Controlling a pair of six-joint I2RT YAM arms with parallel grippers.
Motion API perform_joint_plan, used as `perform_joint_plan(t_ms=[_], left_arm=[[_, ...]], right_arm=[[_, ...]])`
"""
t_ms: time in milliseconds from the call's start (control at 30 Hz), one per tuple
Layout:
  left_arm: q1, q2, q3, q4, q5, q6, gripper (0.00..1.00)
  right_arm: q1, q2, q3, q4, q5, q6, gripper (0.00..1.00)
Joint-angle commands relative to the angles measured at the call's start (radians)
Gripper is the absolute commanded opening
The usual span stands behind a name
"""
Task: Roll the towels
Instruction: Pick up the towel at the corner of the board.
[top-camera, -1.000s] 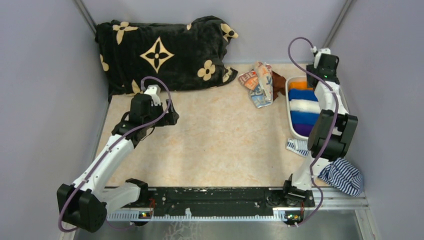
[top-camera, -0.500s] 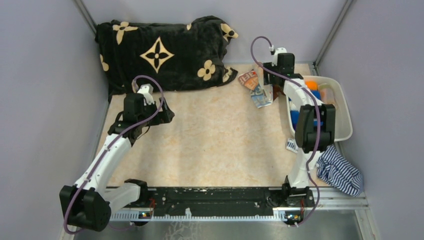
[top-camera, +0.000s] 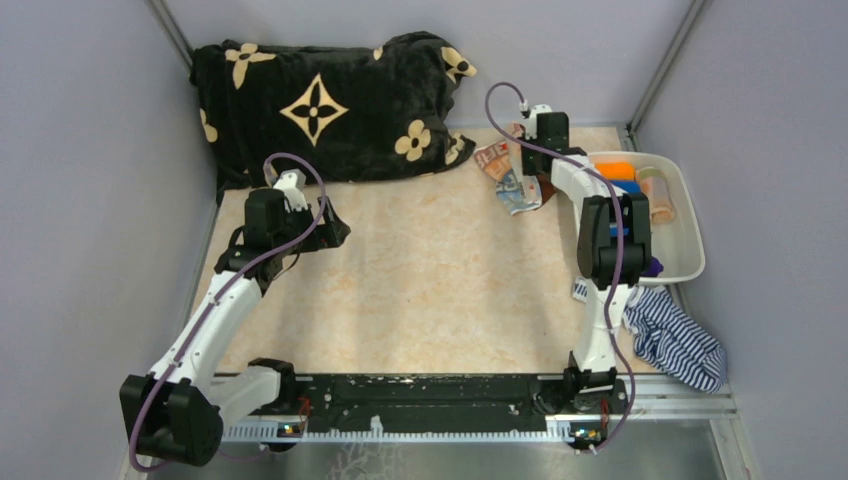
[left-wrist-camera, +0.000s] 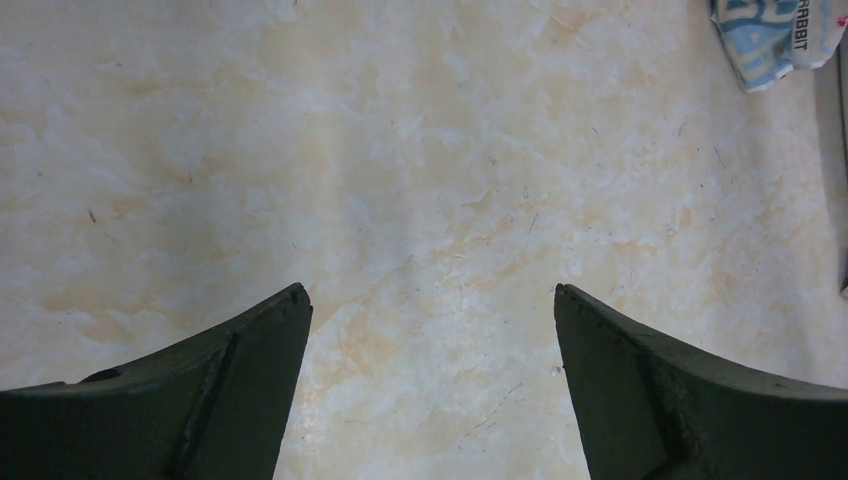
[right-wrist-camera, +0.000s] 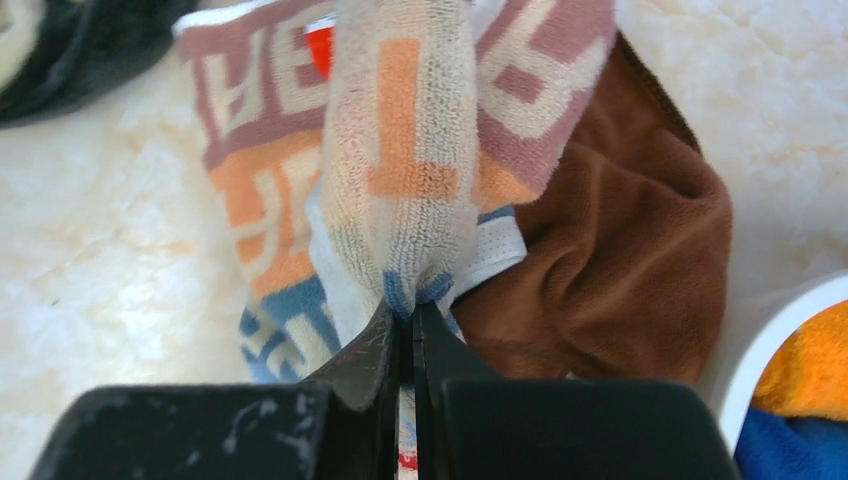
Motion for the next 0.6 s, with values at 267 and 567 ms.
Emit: perform_joint_plan(t_ms=[267,567], left_arm=[[0.011,-0.030,-0.021,0.073,0.142,-0.019,0.94],[0.000,-0.120,-0.133,0.054,0.285,-0.206,0.89]], right_arm=[[0.339,-0.503,-0.221,-0.087,0.159,0.133,0.00],[0.829,-0.458,-0.264,-0.066,0.274,0.282,0.16]])
